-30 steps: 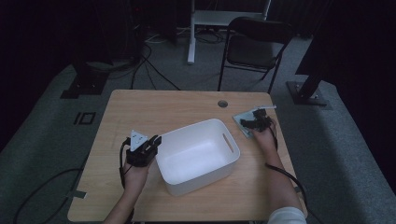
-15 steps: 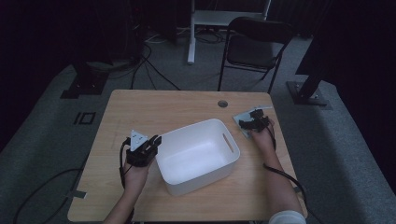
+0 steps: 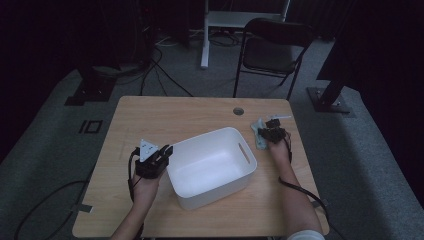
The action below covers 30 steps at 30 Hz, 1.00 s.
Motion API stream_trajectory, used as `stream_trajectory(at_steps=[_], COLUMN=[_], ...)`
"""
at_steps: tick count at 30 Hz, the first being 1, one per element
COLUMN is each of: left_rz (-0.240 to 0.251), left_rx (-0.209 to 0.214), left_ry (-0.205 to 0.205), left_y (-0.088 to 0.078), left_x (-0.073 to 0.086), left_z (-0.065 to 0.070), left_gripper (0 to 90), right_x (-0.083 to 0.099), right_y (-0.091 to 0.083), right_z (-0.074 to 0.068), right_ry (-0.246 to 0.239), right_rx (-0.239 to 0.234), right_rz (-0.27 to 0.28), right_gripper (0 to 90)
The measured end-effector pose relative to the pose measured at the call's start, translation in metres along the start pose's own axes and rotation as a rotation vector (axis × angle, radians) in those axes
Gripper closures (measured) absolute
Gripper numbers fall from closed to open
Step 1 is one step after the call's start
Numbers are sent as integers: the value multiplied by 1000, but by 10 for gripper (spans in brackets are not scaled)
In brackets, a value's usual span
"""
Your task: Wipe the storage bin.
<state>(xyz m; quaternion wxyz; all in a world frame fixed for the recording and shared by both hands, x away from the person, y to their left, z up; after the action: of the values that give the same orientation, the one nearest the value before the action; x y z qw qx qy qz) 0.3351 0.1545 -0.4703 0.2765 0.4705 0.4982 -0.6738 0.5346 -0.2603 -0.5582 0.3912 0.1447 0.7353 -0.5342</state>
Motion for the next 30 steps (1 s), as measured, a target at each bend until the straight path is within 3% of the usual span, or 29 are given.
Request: stream_trajectory(at_steps=[15, 24, 28, 30], left_rz=[2, 1, 0, -1], left_rx=[0, -4, -2, -2], left_ry=[1, 5, 8, 8], left_y=[0, 1, 2, 2], left_x=[0, -1, -1, -2], left_z=[0, 0, -1, -1], left_gripper=[805, 806, 807, 806], right_x=[18, 31, 38, 39], right_y=[-52, -90, -115, -121], right_z=[-5, -17, -29, -32], right_ry=[26, -11, -29, -44], right_rx=[-107, -194, -258, -261], right_rz=[90, 152, 199, 206], right_gripper=[842, 842, 842, 842])
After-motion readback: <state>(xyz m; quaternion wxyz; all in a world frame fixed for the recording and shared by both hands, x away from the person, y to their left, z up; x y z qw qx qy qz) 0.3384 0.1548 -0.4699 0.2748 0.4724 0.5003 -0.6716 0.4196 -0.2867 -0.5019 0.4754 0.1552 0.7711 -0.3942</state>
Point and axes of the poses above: each handheld gripper's, and its own axes: y roughly forward along the jaws, x roughly out of its underside, z roughly to its right, the point moved 3 cm from there along y, roughly forward along the jaws, and after that the axes turned 3 degrees about -x, right-handed, at the moved point
